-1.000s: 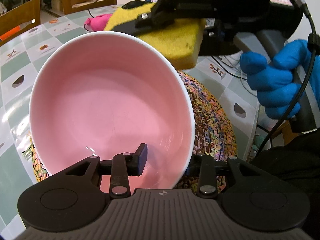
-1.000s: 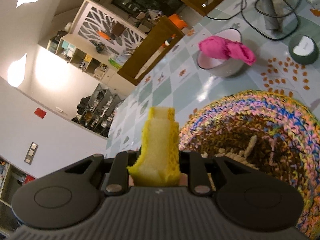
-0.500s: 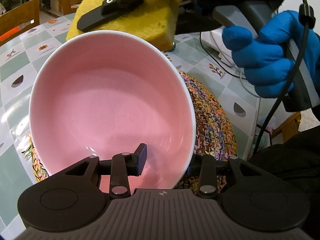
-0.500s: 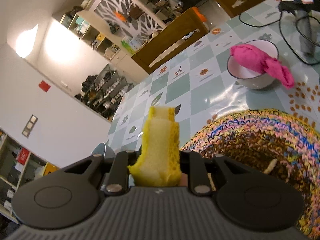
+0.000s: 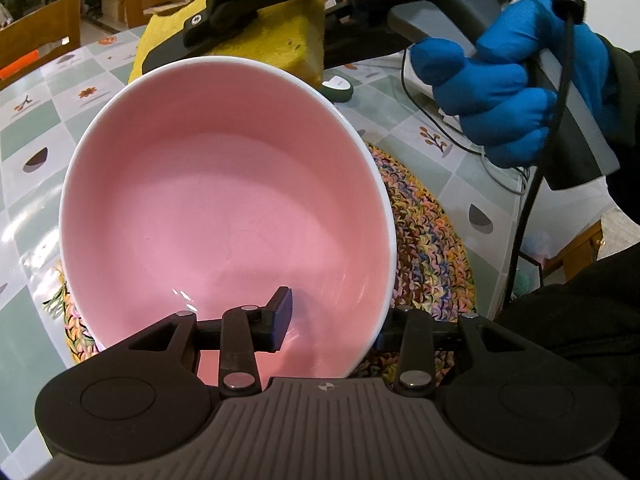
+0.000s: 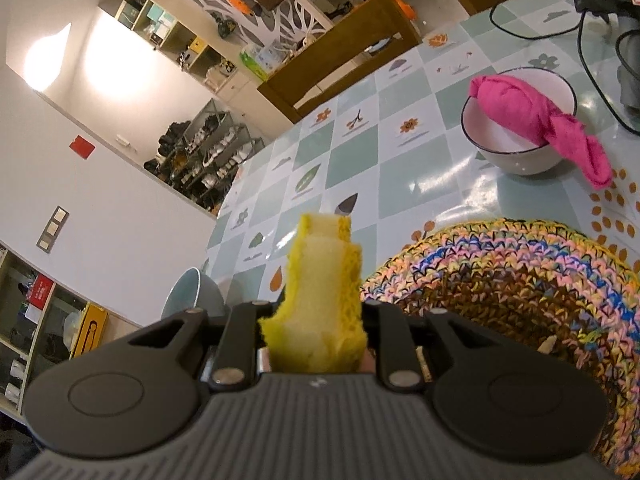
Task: Clean bowl
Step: 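Tilt the pink bowl open side up with the left gripper while the right gripper lifts the sponge above it, then rub the yellow sponge along the pink bowl's outer rim with the right gripper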
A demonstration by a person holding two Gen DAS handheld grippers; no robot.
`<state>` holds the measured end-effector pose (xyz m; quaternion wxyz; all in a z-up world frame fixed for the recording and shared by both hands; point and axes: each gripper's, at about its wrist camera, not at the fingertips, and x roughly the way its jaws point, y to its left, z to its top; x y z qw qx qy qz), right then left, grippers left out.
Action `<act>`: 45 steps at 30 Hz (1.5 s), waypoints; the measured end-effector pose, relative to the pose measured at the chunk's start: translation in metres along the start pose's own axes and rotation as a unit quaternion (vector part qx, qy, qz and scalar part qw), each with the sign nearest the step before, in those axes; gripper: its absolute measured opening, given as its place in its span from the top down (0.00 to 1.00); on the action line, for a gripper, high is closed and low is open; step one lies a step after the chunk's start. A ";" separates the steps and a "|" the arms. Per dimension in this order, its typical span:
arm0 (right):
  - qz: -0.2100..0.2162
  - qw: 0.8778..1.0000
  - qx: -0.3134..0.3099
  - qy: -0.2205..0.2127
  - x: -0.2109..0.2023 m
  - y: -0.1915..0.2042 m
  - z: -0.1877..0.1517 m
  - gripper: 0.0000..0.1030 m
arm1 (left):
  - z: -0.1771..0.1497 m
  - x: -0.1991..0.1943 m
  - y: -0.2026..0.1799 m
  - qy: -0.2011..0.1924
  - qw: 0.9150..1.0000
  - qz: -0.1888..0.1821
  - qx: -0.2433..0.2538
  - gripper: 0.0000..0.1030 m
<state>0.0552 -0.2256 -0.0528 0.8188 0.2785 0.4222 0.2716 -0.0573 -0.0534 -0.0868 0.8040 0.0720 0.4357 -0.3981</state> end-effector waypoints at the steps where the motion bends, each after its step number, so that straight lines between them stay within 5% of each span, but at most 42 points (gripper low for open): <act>1: 0.001 1.000 0.003 0.005 0.002 -0.003 0.001 0.78 | 0.000 0.000 0.000 0.000 1.000 0.000 0.000 0.60; 23: 0.008 0.987 0.157 0.025 0.009 -0.063 -0.025 0.78 | 0.000 0.001 0.001 0.006 1.000 0.003 -0.002 0.56; 36: 0.026 0.974 0.224 -0.033 -0.031 -0.072 -0.060 0.78 | -0.002 0.002 0.000 0.011 1.000 0.008 0.003 0.54; 45: 0.018 0.976 0.215 -0.042 -0.054 -0.071 -0.076 0.78 | 0.000 0.004 -0.001 0.013 1.000 0.013 0.000 0.55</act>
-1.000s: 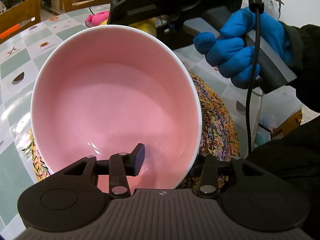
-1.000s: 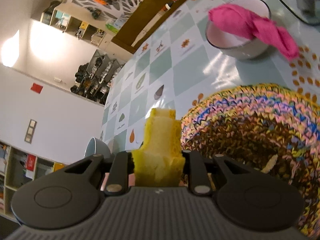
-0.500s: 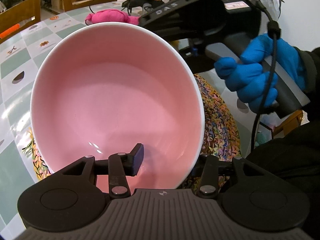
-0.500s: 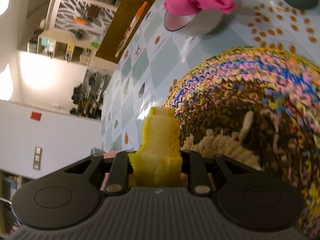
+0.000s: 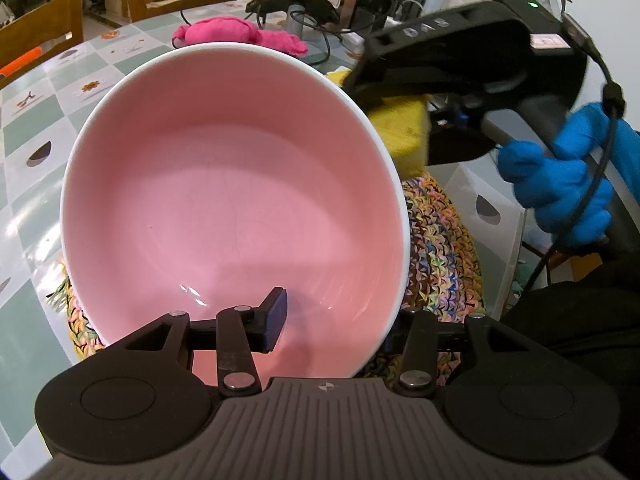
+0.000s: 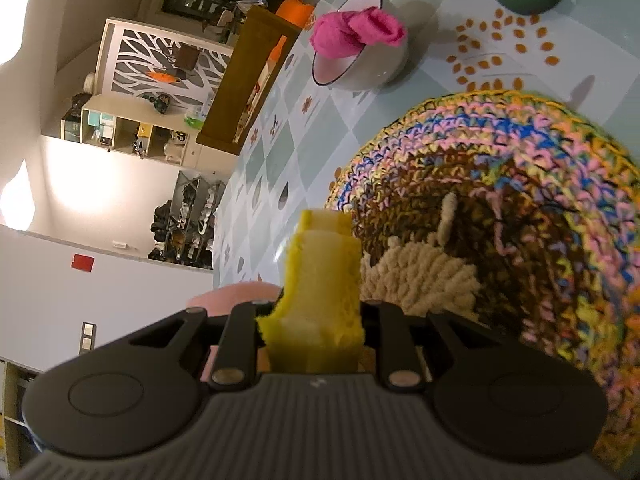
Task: Clean bowl
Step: 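Rub the yellow sponge along the pink bowl's outer rim with the right gripper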
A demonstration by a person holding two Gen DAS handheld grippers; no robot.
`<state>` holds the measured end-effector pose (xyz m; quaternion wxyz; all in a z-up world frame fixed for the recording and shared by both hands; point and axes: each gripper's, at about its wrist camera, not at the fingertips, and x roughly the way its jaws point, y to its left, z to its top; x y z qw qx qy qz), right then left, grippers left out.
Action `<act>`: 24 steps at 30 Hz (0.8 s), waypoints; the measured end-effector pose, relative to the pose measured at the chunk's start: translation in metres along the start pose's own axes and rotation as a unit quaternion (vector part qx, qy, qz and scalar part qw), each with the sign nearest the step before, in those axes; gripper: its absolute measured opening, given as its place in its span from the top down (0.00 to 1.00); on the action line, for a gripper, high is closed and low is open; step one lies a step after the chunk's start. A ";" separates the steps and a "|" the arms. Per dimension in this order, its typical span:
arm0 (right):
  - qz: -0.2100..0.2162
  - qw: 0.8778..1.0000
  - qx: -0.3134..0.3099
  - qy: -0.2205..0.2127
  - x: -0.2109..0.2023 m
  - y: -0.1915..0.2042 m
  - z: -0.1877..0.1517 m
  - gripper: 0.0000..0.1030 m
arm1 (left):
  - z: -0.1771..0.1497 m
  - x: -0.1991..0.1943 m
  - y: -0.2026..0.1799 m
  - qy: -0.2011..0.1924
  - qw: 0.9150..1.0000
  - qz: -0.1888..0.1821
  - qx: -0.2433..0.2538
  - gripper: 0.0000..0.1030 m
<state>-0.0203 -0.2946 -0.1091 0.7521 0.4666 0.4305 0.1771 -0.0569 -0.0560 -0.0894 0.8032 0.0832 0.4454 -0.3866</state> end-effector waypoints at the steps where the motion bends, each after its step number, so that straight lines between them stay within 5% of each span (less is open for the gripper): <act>1: -0.002 1.000 -0.003 0.000 -0.005 -0.001 -0.003 0.78 | 0.000 0.000 0.000 0.000 1.000 0.002 0.000 0.55; 24: -0.022 0.999 -0.046 0.004 -0.008 0.004 -0.019 0.78 | 0.008 -0.011 -0.002 -0.011 0.999 0.030 0.002 0.59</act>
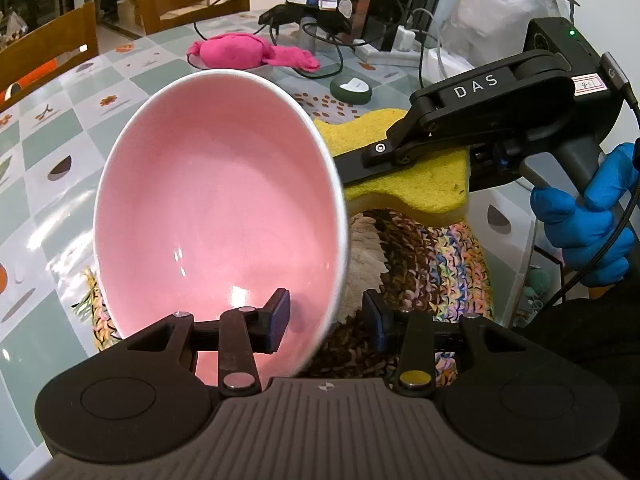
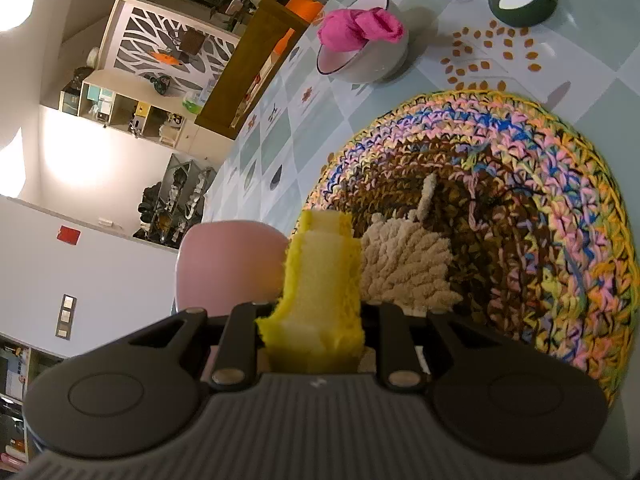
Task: Clean bowl
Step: 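Rub the yellow sponge along the pink bowl's outer rim with the right gripper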
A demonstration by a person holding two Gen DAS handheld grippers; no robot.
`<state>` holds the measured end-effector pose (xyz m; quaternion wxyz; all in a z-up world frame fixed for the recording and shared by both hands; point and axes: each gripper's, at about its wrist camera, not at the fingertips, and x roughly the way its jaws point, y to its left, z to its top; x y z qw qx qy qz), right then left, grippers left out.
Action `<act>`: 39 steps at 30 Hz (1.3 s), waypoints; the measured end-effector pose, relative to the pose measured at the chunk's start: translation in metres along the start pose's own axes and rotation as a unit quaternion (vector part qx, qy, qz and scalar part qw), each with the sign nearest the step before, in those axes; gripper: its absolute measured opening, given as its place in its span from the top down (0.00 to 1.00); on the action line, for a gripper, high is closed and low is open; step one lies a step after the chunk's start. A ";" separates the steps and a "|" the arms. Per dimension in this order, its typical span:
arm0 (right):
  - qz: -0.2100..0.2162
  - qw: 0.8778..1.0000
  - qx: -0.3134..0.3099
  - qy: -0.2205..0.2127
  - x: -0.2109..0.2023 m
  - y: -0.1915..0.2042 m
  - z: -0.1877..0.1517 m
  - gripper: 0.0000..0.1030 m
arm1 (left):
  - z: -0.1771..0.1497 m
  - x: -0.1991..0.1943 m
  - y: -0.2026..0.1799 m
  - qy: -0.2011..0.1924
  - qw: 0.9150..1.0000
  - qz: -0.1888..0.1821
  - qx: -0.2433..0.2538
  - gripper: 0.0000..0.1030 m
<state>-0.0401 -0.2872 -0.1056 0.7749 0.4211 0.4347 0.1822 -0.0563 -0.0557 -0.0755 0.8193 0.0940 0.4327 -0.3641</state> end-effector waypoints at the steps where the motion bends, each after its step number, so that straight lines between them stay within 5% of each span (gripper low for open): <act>1: -0.001 1.000 -0.002 0.000 0.001 0.000 0.000 0.78 | 0.001 -0.001 0.001 -0.002 1.000 0.001 -0.001 0.58; 39: -0.008 0.999 -0.038 0.015 0.012 0.012 0.000 0.78 | 0.027 -0.023 0.013 -0.040 0.999 0.005 -0.034 0.58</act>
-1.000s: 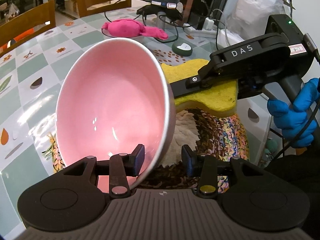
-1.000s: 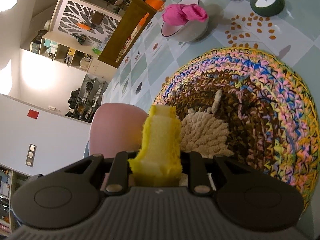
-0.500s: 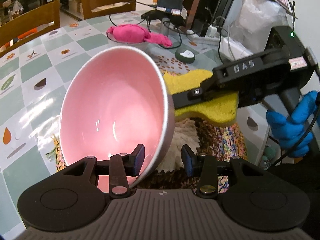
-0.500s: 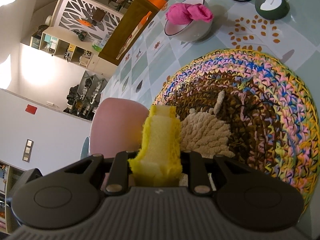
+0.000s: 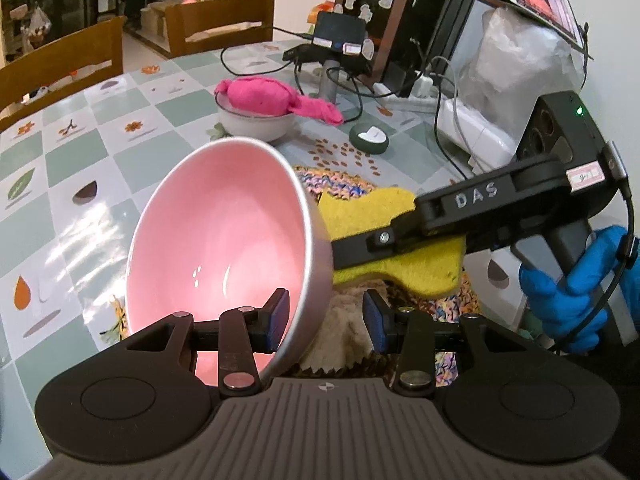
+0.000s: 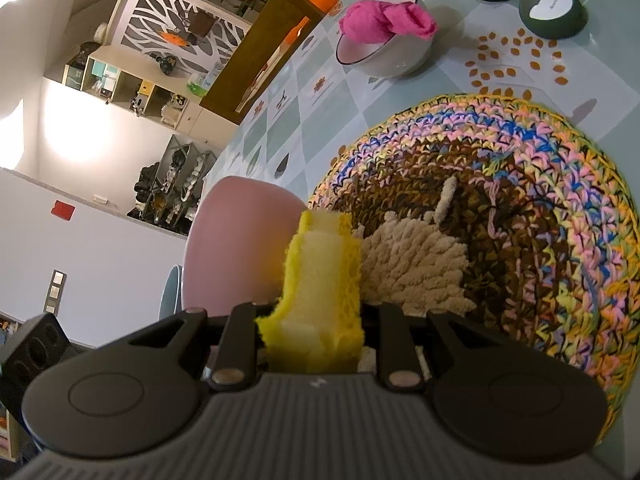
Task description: Clean bowl
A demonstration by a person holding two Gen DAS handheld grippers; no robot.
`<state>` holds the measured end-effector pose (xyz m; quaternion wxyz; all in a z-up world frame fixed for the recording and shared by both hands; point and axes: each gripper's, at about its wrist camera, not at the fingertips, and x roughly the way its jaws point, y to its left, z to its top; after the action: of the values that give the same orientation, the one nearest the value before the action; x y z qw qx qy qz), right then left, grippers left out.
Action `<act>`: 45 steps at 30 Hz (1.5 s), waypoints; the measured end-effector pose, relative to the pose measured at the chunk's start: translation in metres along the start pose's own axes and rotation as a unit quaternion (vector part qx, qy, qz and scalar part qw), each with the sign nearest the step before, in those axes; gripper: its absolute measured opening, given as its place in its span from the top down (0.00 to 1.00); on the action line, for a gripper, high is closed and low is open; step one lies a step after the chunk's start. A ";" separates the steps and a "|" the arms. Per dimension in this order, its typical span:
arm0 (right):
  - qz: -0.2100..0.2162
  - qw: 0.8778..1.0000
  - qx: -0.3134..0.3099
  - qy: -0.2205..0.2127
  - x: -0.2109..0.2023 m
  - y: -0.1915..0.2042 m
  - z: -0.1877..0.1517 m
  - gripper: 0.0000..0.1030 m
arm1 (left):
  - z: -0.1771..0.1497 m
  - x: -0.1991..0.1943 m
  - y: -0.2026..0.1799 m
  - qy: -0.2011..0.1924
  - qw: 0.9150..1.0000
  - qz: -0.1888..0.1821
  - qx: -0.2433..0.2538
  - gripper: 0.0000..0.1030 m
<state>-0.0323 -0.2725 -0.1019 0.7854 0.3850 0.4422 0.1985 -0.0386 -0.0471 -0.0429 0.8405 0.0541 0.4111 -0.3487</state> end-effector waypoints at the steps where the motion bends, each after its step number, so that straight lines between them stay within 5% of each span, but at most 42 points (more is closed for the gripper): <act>1: 0.000 1.000 -0.001 0.000 0.000 0.000 0.000 0.78 | 0.002 -0.001 0.000 -0.003 1.000 -0.002 -0.001 0.58; 11: -0.001 1.000 -0.007 0.000 0.001 0.002 -0.001 0.78 | 0.029 -0.011 0.011 -0.020 0.997 -0.010 -0.067 0.58; 19: -0.002 1.000 -0.011 0.001 0.001 0.001 -0.001 0.78 | 0.053 -0.005 0.030 0.001 0.989 0.007 -0.151 0.58; 45: -0.013 0.999 -0.038 0.004 0.001 0.008 0.002 0.78 | 0.101 0.031 0.053 0.090 0.977 0.026 -0.192 0.57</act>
<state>-0.0298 -0.2677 -0.0956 0.8000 0.3485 0.4428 0.2060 0.0742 -0.0622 -0.0100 0.8035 -0.0668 0.5428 -0.2352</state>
